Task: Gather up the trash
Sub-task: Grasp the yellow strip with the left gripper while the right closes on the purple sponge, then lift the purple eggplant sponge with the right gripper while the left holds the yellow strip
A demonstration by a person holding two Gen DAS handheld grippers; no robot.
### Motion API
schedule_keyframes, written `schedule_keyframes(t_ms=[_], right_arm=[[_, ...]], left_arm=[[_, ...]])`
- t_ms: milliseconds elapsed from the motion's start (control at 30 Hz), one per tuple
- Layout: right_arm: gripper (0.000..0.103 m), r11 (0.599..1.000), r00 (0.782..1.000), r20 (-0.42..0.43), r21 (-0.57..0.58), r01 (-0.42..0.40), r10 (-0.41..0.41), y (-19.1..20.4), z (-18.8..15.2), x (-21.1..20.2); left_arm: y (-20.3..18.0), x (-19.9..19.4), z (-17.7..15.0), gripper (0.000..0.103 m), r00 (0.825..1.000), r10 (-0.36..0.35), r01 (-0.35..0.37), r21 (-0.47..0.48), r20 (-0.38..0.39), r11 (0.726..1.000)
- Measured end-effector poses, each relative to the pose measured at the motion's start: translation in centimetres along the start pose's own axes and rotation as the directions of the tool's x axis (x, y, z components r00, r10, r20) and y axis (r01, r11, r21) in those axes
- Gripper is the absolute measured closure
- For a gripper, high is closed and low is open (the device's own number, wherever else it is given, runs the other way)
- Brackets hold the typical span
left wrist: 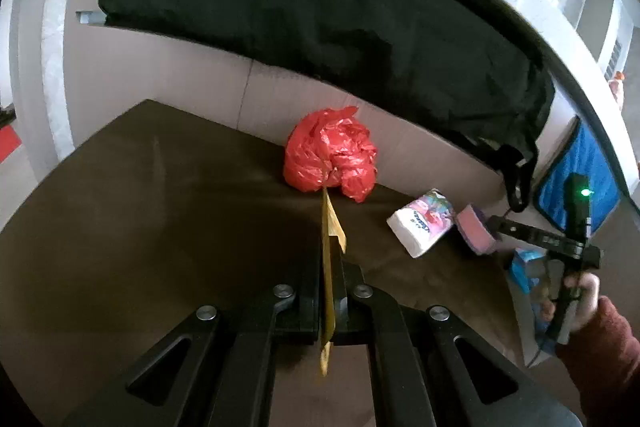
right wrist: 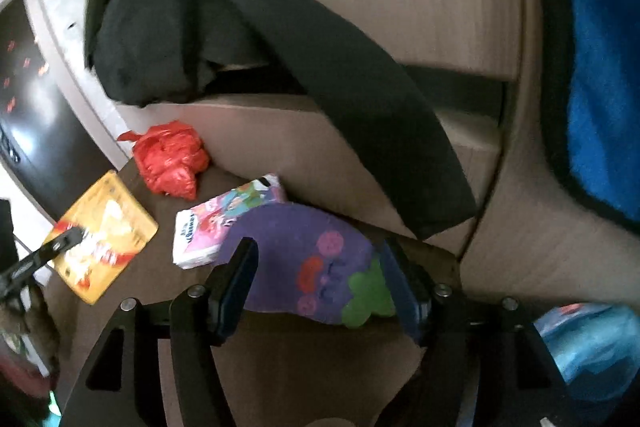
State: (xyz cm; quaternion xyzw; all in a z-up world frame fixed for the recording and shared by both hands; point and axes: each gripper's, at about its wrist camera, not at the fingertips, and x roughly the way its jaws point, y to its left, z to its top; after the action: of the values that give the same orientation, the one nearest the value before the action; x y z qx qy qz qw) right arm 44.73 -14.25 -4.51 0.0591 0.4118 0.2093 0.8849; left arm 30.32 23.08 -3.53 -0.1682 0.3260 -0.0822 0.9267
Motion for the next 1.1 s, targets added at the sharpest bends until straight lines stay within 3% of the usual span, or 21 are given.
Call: schedule_keyframes(t_ms=[100,200,267,333,433,467,600,700,867,1100], right_arm=[[0.039,0.999,0.999,0.003,0.008,-0.047,0.047,1.0,-0.8,-0.7],[0.038,0.989,0.987,-0.062,0.001,-0.147,0.147,3.0,-1.9,-0.9],[0.039,0.98,0.977,-0.111,-0.061,-0.19,0.183,5.3,-2.9,-1.4],[0.04,0.979,0.986,-0.106,-0.14,-0.146,0.131,6.8,-3.4,-2.1],[0.04,0.978,0.999,-0.034,-0.207,-0.001,-0.006,7.2,-3.0,-2.9],[0.04,0.982,0.998,-0.005,-0.181,0.056,-0.058,6.4,-2.6,-3.0],[0.04,0.995,0.996,0.003,-0.045,0.093,-0.093,3.8,-2.1,-3.1],[0.04,0.983,0.984,-0.003,0.042,0.177,-0.177,3.2,-2.5,-2.8],[0.038,0.956,0.995,0.005,0.281,0.09,-0.095,1.8,-4.1,-2.7],[0.033,0.929,0.99,-0.061,0.34,0.143,-0.13,2.6,-2.3,2.2]], left_arm=[[-0.1,-1.0,-0.1,0.101,1.0,0.013,-0.013,0.02,0.016,1.0],[-0.4,-0.9,-0.3,0.101,1.0,0.022,-0.023,0.035,0.016,0.999],[-0.4,-0.7,-0.5,0.101,1.0,0.024,-0.024,0.034,0.01,0.999],[-0.6,-0.3,-0.8,0.101,1.0,0.025,-0.024,0.033,-0.006,0.999],[-0.7,0.3,-1.1,0.101,0.999,0.022,-0.021,0.039,-0.034,0.999],[-0.8,0.5,-1.2,0.101,0.999,0.019,-0.017,0.04,-0.042,0.999],[-1.0,1.7,-1.5,0.099,0.997,0.012,-0.008,0.043,-0.08,0.999],[-1.0,2.3,-1.6,0.099,0.995,0.002,0.0,0.022,-0.097,1.0],[-1.5,1.9,-1.5,0.1,0.999,0.017,-0.014,0.069,-0.047,0.998],[-0.7,1.5,-1.3,0.1,0.999,-0.018,0.019,0.043,-0.032,0.999]])
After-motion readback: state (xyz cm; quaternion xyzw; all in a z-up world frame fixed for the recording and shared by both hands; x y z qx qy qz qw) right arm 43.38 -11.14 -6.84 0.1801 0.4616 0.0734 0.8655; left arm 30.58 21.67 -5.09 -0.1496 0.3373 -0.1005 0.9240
